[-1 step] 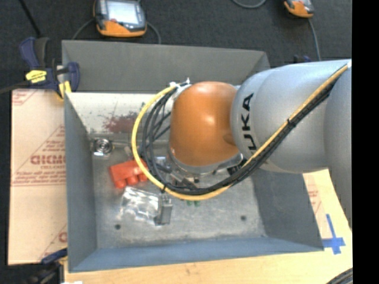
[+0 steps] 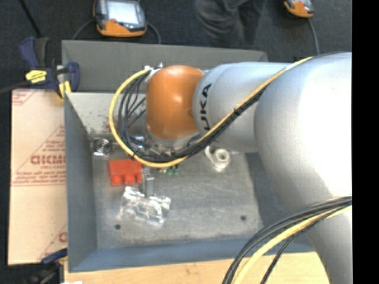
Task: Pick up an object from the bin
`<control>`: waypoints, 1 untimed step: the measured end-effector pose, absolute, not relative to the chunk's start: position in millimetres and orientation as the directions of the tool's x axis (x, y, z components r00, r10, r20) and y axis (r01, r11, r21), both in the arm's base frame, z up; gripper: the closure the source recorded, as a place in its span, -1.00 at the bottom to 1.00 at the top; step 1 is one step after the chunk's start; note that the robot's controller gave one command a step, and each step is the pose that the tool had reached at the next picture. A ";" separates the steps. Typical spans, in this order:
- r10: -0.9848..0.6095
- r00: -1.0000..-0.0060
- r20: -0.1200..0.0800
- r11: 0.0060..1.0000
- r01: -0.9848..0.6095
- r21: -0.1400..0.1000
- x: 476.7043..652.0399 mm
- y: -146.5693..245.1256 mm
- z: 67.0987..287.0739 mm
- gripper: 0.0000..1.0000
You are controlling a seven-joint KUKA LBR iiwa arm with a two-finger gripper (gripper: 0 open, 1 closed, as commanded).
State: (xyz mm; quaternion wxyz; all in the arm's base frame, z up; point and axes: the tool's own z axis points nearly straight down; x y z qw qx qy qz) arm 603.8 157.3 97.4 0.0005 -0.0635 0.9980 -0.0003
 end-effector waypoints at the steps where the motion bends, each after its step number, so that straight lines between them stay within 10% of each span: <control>1: -0.124 -0.992 -0.007 0.992 -0.124 0.003 603.6 158.6 100.7 1.00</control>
Offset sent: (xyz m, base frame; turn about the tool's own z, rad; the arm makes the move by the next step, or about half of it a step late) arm 0.0000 0.0000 0.0000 0.0000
